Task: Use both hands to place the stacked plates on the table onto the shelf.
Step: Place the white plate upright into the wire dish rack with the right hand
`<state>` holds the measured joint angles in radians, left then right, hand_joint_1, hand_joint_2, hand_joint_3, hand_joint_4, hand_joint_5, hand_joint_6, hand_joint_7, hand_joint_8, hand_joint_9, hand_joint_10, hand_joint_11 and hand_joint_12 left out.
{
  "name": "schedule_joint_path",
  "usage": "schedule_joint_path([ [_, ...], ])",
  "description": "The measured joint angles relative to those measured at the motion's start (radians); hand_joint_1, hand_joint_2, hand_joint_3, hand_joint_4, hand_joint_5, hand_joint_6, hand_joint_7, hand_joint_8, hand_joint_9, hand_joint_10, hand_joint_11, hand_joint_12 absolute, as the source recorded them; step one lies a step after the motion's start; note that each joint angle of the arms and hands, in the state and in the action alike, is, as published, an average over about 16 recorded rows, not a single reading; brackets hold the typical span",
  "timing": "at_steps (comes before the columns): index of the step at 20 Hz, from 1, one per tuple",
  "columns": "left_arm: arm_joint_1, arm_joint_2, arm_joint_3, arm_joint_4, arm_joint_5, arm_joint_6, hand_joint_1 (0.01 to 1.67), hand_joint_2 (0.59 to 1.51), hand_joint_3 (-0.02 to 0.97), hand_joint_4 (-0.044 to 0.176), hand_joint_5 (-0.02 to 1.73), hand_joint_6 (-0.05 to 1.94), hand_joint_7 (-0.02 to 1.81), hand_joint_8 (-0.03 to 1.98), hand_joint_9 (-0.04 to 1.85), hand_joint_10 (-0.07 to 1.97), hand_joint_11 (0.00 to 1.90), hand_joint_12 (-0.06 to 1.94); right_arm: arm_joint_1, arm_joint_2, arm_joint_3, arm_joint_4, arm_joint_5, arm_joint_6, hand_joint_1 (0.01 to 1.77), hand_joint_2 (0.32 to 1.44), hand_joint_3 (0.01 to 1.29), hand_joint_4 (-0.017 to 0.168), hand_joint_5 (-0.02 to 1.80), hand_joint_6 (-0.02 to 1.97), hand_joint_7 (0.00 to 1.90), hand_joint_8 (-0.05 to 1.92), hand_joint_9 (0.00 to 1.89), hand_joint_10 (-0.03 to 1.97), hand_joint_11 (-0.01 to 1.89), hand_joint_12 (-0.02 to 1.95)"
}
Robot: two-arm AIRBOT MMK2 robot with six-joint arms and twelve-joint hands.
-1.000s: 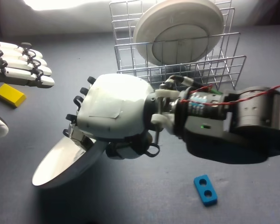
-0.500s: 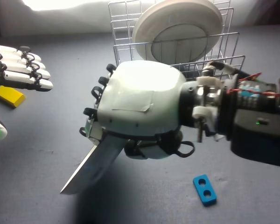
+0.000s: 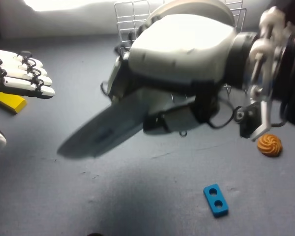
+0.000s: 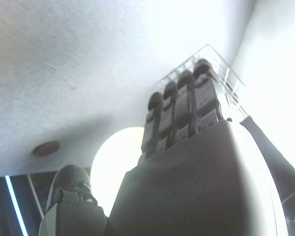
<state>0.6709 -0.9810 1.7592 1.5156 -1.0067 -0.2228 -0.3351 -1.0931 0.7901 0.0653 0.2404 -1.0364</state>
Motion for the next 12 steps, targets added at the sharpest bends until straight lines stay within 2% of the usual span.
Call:
schedule_joint_path([
  [5,0.003,0.0,-0.001,0.004,0.0,0.0,0.02,1.043,0.015,0.006,0.07,0.02,0.04,0.0,0.02,0.01,0.02,-0.01,0.076,0.043,0.003,0.114,-0.066,0.073,1.33,0.95,0.01,-0.001,1.04,0.72,1.18,0.51,1.15,0.91,1.0,1.12],
  [12,0.005,0.0,-0.004,0.009,0.0,0.0,0.02,1.043,0.015,0.006,0.07,0.02,0.04,0.0,0.02,0.01,0.02,-0.01,0.167,0.074,0.056,0.213,-0.169,0.168,1.35,0.95,0.01,-0.006,1.05,0.72,1.18,0.52,1.15,0.92,1.0,1.15],
])
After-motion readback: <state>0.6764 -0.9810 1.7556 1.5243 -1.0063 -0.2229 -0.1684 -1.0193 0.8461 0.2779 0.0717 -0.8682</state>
